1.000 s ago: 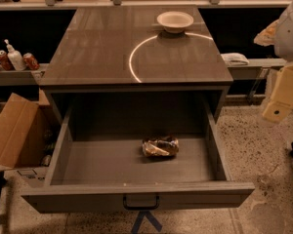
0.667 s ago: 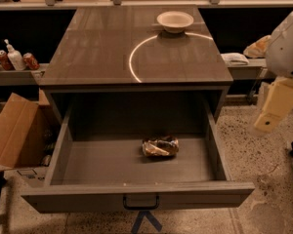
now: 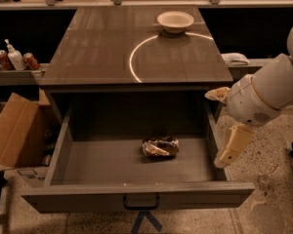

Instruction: Pick orange can from top drawer and place on counter

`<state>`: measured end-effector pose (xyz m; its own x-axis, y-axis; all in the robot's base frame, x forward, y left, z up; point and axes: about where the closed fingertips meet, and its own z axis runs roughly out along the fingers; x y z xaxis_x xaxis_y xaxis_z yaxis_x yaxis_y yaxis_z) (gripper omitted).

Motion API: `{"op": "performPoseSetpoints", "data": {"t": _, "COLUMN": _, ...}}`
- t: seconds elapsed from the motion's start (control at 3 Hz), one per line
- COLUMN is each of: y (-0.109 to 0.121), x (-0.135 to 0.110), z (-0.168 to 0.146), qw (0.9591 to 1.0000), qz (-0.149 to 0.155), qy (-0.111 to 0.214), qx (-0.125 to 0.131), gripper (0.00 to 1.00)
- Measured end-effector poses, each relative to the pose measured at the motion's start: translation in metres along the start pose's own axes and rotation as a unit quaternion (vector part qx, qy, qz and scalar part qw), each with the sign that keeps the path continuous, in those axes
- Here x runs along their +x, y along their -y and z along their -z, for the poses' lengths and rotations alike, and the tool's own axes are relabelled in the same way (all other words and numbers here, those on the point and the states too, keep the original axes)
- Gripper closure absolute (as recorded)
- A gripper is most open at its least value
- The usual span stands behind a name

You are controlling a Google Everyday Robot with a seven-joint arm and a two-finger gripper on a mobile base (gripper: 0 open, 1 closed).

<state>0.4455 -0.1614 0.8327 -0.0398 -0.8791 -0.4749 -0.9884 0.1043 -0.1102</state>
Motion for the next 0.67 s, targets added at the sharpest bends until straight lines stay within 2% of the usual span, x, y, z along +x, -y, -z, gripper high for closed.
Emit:
{"op": "performPoseSetpoints", "data": {"t": 0.33, "y": 0.0, "x": 0.0, "z": 0.0, "qw": 1.0, "qz": 0.0, "qy": 0.0, "qx": 0.0, "gripper": 0.0}}
{"op": "performPoseSetpoints", "data": {"t": 0.67, "y": 0.011, "x": 0.007, "z": -0.026, "qw": 0.9999, "qz": 0.013, "qy": 0.008, "qx": -0.007, "gripper": 0.0}}
